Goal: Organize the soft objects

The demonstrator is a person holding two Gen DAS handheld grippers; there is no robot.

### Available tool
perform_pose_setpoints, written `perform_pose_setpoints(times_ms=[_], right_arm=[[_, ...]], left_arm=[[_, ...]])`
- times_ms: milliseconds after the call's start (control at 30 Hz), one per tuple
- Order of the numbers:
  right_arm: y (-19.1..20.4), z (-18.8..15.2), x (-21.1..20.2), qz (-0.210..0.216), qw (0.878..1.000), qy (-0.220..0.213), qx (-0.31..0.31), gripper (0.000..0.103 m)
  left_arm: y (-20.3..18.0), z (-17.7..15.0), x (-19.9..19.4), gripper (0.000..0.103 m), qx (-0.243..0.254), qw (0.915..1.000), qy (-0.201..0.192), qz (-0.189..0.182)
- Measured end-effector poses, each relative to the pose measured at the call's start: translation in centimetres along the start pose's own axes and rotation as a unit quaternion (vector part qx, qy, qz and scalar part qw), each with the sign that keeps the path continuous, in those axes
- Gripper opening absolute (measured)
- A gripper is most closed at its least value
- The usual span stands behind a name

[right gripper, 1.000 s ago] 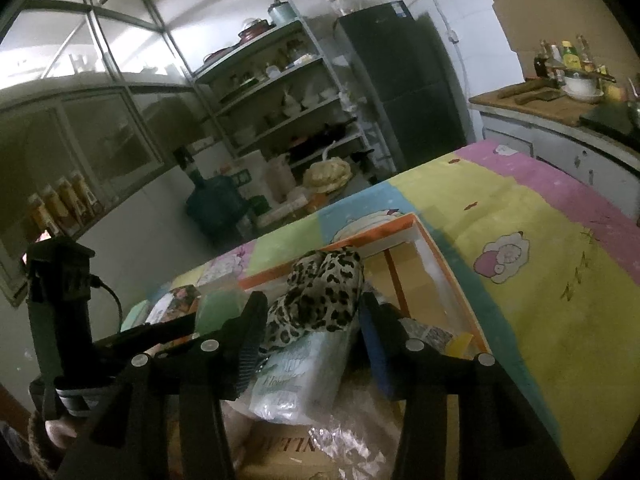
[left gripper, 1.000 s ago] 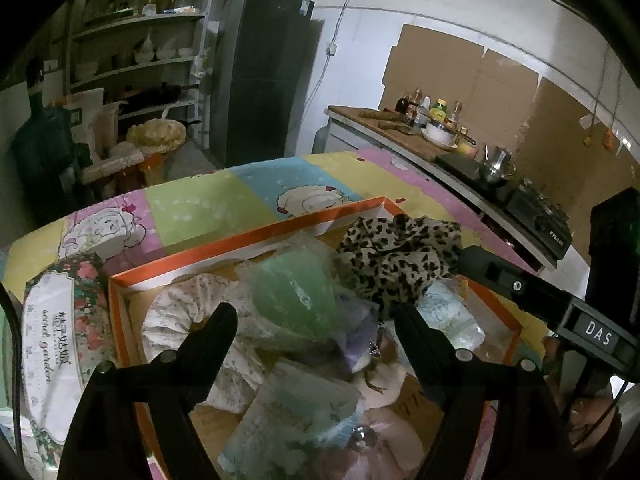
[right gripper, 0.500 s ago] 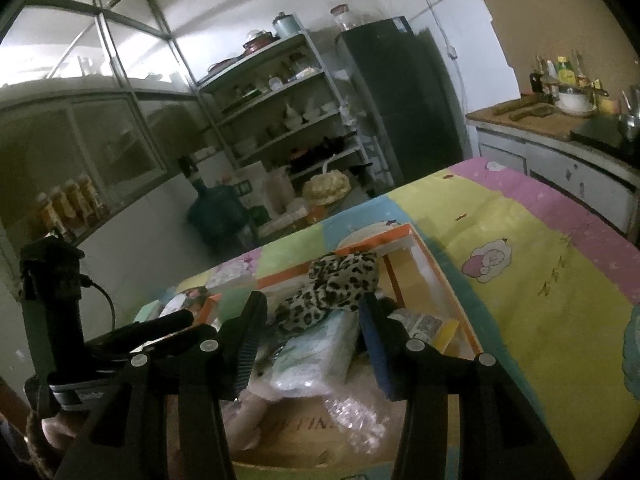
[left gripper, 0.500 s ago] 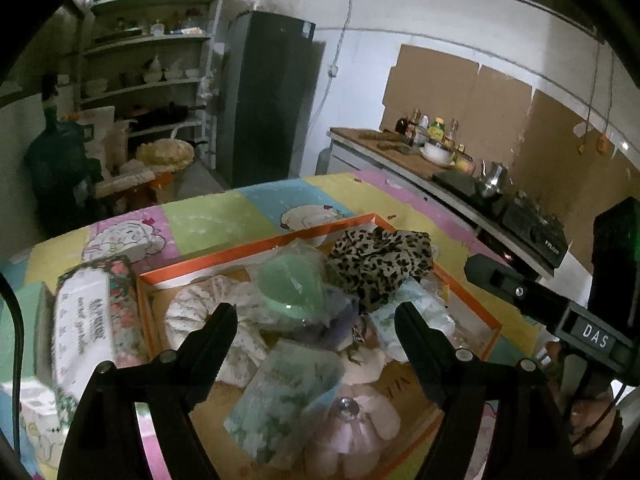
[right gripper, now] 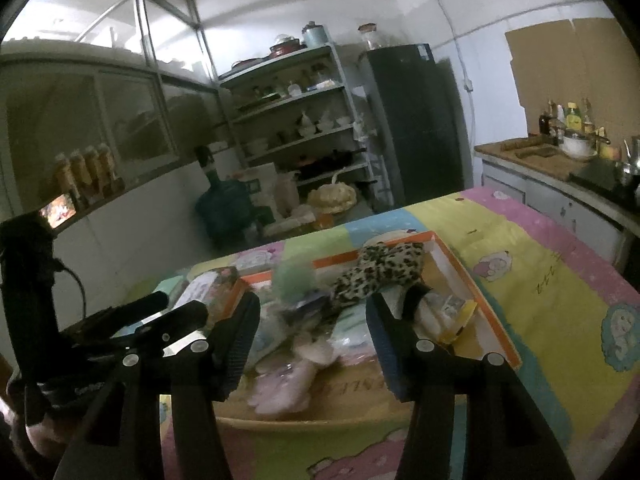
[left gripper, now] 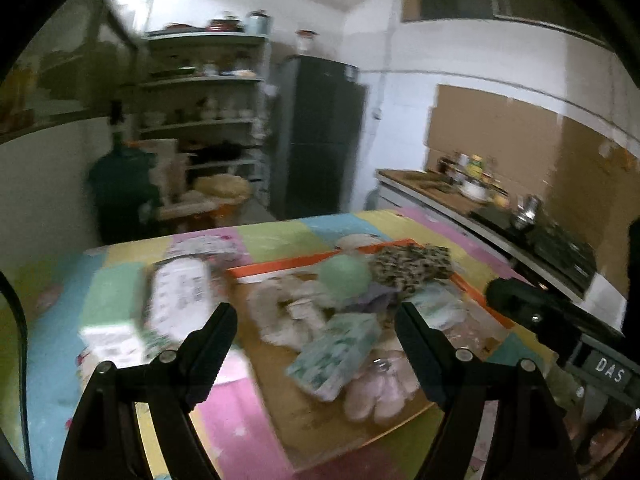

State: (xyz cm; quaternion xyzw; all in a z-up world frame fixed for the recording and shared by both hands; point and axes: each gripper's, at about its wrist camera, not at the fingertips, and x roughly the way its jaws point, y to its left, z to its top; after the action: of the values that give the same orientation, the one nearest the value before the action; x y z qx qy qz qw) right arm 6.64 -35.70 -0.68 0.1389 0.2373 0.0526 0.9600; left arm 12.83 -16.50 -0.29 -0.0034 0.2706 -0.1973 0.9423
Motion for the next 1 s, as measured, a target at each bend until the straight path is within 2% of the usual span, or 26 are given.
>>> perform_pose_setpoints(times_ms=[100, 300, 467, 800, 1000], right_arm=[[1.2, -0.5, -0.8, -0.023, 1.0, -0.009, -0.006, 0.067], [3.5, -1.3, -2.1, -0.032, 0.999, -0.023, -0.013, 0.068], [6.0, -2.2, -3.3, -0.024, 0.999, -0.028, -0.021, 0.069], [11.7, -4.7, -5.5, -0.083, 0.993, -0.046, -0.067, 0.069], [14.2, -6.0, -7.1, -0.112, 0.988, -0.061, -0.09, 0.072]], left_arm=[[1.1, -0.5, -1.4, 0.081, -0.026, 0.9992, -0.004, 0.029], [2.9, -1.8, -4.8, 0.081, -0.039, 0.9943, -0.03, 0.095], [3.8, -2.9, -8.0, 0.081, -0.04, 0.9911, -0.054, 0.115], [4.0, -5.5, -13.2, 0.078, -0.028, 0.9833, -0.077, 0.163], [4.5, -6.7, -14.8, 0.078, -0.048, 0.9811, -0.064, 0.176]])
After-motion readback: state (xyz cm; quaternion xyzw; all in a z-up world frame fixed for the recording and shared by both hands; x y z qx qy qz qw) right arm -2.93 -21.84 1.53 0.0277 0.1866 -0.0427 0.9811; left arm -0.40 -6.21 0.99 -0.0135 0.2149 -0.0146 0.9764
